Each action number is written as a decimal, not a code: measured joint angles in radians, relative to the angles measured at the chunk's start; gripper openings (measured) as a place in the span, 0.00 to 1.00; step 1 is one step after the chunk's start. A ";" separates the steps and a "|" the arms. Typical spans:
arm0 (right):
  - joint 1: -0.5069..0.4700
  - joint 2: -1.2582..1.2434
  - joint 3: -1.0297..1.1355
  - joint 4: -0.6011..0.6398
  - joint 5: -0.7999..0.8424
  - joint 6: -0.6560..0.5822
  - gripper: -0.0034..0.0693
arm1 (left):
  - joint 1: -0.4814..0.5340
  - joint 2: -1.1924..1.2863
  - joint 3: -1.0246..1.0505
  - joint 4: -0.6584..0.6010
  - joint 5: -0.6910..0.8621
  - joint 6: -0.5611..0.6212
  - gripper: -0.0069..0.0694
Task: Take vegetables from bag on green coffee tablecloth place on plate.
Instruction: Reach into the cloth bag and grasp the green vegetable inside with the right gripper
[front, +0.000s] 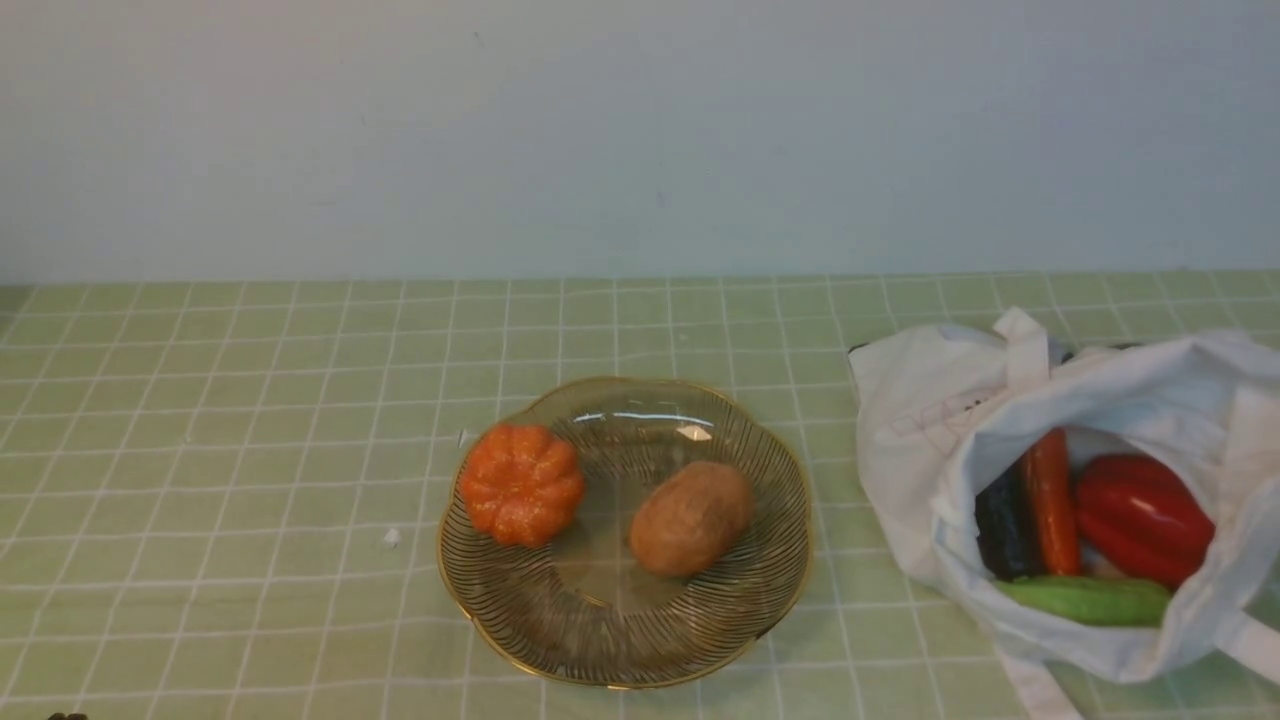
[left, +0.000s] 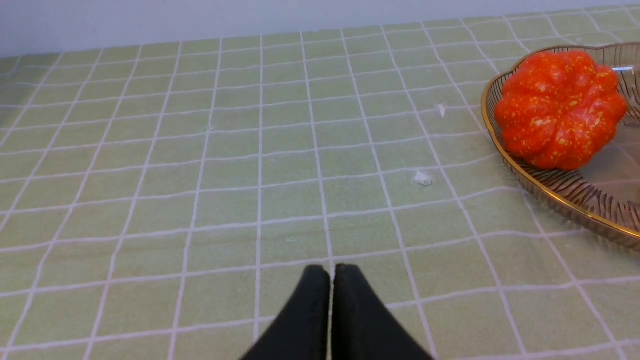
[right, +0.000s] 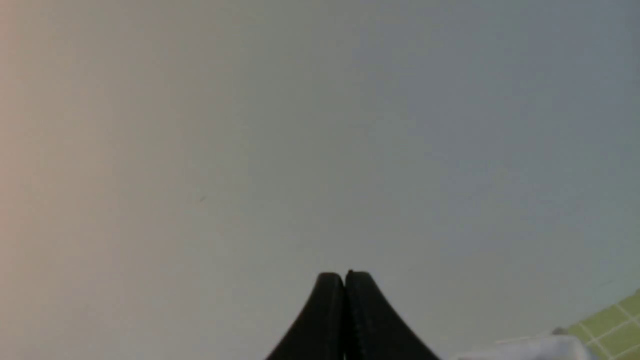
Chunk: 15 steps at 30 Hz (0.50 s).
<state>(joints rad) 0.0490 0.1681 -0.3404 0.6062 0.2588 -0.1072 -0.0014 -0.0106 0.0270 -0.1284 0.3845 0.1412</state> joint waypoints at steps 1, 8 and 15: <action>0.007 0.072 -0.061 -0.021 0.086 -0.019 0.03 | 0.000 0.000 0.000 0.000 0.000 0.000 0.08; 0.017 0.604 -0.404 -0.131 0.639 -0.231 0.03 | 0.000 0.000 0.000 0.000 0.000 0.000 0.08; 0.019 1.016 -0.585 -0.229 0.807 -0.470 0.03 | 0.000 0.000 0.000 0.000 0.000 0.000 0.08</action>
<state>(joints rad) 0.0685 1.1836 -0.9256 0.3774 1.0657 -0.5770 -0.0014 -0.0106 0.0270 -0.1284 0.3845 0.1412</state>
